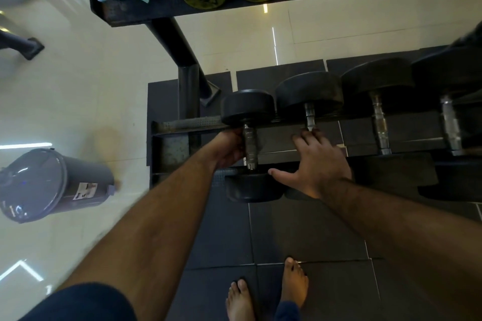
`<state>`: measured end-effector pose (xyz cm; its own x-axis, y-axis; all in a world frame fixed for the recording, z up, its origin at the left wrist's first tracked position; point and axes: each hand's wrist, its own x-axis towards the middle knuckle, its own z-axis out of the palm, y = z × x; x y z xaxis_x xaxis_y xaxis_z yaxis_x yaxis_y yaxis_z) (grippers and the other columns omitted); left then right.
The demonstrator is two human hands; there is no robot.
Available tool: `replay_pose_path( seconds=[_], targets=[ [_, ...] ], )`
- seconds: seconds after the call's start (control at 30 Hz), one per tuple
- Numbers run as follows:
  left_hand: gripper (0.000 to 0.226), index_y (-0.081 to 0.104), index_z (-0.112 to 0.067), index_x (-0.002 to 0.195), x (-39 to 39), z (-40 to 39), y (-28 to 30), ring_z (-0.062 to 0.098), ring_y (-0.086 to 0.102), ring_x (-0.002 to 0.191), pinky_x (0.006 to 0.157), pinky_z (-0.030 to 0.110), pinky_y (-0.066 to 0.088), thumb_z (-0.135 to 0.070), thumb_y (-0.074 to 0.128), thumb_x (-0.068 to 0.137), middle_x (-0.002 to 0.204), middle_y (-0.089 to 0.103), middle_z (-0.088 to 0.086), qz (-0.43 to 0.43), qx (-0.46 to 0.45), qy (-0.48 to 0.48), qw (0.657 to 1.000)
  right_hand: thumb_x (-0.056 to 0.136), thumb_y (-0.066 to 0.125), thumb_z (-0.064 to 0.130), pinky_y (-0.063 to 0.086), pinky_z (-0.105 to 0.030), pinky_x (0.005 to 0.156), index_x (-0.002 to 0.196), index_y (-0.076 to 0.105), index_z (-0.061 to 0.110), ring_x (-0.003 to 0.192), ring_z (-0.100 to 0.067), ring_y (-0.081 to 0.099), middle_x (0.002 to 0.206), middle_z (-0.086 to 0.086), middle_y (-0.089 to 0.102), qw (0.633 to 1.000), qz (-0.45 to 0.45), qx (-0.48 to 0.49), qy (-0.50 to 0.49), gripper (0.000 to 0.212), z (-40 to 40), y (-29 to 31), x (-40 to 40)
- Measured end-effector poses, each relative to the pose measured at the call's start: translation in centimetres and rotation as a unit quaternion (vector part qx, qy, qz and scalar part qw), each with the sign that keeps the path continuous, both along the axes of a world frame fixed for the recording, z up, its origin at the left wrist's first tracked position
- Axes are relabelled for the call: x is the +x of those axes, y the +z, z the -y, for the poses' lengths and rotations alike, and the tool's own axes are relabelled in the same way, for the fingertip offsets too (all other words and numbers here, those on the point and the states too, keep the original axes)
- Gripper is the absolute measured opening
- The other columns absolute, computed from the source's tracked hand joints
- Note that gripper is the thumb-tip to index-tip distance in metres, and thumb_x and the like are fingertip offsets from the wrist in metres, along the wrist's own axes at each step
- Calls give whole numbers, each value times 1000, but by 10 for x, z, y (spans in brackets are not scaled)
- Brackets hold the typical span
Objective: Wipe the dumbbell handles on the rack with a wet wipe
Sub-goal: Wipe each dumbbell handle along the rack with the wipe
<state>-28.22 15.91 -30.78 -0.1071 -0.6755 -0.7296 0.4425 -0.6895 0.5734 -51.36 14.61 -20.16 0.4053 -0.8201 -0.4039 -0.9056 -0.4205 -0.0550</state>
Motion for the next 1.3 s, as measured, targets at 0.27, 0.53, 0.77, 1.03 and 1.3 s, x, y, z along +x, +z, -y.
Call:
replay_pose_path(
  seconds=[0.27, 0.53, 0.77, 1.03, 1.3],
  targets=[
    [28, 71, 4, 109, 25, 0, -12, 37, 69, 91, 90, 55, 57, 11, 52, 90, 108, 72, 32, 234, 37, -241, 941, 68, 37, 105, 41, -50, 116, 159, 42, 26, 157, -29, 31, 168, -1, 40, 1000, 6, -7, 0, 121, -1, -2, 0],
    [27, 68, 0, 115, 28, -14, 3, 19, 73, 86, 81, 31, 64, 16, 53, 98, 97, 73, 13, 119, 93, -260, 954, 67, 36, 105, 38, -51, 120, 162, 40, 24, 158, -29, 29, 170, -3, 37, 1000, 10, 2, -5, 125, -1, 0, -1],
    [23, 72, -5, 98, 8, 0, 16, 16, 73, 67, 62, 33, 62, 13, 60, 92, 79, 74, 6, 251, 24, 94, 963, 70, 39, 104, 37, -50, 121, 162, 40, 24, 158, -30, 30, 171, -4, 35, 1000, 10, 6, -4, 122, -2, 5, 0],
    [18, 75, -7, 102, 25, -37, -6, 22, 75, 88, 87, 42, 62, 0, 58, 102, 99, 76, 13, 118, 100, -67, 986, 69, 39, 103, 36, -49, 121, 160, 43, 25, 158, -28, 29, 171, -2, 36, 1000, 7, 5, -5, 120, -1, 6, 2],
    [14, 79, -23, 105, -10, -17, 39, 19, 68, 83, 74, 31, 51, -21, 69, 95, 92, 76, 2, 666, -216, -143, 699, 69, 35, 104, 37, -49, 121, 159, 44, 26, 158, -27, 30, 170, -1, 38, 1000, -7, 5, -6, 120, -1, 4, 4]
  ],
)
